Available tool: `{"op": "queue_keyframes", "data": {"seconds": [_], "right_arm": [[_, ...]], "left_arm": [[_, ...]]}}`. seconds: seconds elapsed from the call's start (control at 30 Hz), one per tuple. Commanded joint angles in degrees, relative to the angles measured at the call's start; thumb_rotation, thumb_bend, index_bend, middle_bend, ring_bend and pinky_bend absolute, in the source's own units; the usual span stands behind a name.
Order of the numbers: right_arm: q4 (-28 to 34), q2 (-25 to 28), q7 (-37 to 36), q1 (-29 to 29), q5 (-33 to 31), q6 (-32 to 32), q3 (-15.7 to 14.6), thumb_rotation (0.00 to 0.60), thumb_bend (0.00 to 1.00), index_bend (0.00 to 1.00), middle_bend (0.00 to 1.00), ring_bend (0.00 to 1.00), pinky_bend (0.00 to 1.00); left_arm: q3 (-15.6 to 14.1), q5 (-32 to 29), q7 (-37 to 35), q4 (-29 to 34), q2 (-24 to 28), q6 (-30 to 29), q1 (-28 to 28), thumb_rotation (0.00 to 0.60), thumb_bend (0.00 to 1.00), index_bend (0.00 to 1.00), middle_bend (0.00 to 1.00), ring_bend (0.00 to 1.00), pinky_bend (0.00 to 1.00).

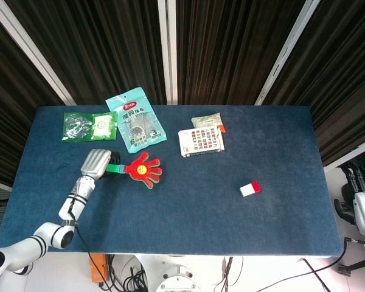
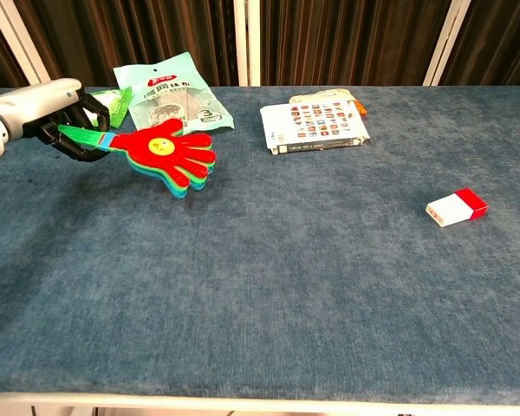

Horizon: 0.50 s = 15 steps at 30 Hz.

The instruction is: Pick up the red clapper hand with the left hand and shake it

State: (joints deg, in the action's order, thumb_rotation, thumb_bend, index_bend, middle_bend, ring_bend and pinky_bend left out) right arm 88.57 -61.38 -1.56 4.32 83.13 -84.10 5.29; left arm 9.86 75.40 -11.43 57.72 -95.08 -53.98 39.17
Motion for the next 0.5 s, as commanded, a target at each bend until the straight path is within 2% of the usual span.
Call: {"op": "queue_keyframes", "data": {"seconds": [0.03,0.17,0.23,0.27,0.33,0.4,0.47,0.5], "right_arm": [[0.0,0.0,0.0,0.0,0.0,0.0,0.0,0.6,0.33,0.0,0.0,0.0,0.0],[-0.1,0.0,0.0,0.0,-0.1,0.1,0.0,0.6,0.33,0.0,0.0,0.0,0.0],[-0.1,0.0,0.0,0.0,-0.1,0.1,0.0,0.6,0.33,0.0,0.0,0.0,0.0],[0.0,0.0,0.0,0.0,-0.1,0.1,0.0,0.6,0.33,0.0,0.0,0.0,0.0],[0.0,0.0,0.0,0.0,-0.1,0.1,0.0,0.6,0.33,0.0,0.0,0.0,0.0],[0.0,0.0,0.0,0.0,-0.2,0.2,0.0,0.6,0.33,0.0,0.0,0.0,0.0],[0.0,0.0,0.1,-0.1,-0.3,0.2,-0.1,0.6,0.33,0.0,0.0,0.0,0.0],[0.0,0.0,0.1,-0.1,-0.2,0.2,-0.1,0.6,0.33,0.0,0.0,0.0,0.0]], "left_arm": [[0.2,-0.3,-0.4,0.0,0.1,0.3,0.0,0.6,0.33,0.52,0.97,0.98,1.0],[0.5,-0.3,-1.5,0.0,0.0,-0.2,-0.1,0.6,0.3,0.38,1.0,1.0,1.0],[0.9,0.0,-2.1,-0.5,-0.6,-1.7,-0.4,0.6,0.28,0.39,1.0,1.0,1.0],[1.0,0.2,-2.5,-0.8,-1.0,-2.6,-0.5,0.6,0.27,0.44,1.0,1.0,1.0],[1.4,0.6,-4.5,-1.4,-1.7,-4.0,-0.9,0.6,0.24,0.61,1.0,1.0,1.0],[1.8,0.4,-7.7,-1.4,-1.9,-4.3,-1.2,0.6,0.22,0.84,1.0,1.0,1.0],[2.2,0.2,-10.4,-1.2,-1.9,-4.1,-1.4,0.6,0.21,0.97,1.0,1.0,1.0],[2.3,0.1,-11.9,-1.0,-1.6,-3.7,-1.5,0.6,0.21,0.99,1.0,1.0,1.0]]}}
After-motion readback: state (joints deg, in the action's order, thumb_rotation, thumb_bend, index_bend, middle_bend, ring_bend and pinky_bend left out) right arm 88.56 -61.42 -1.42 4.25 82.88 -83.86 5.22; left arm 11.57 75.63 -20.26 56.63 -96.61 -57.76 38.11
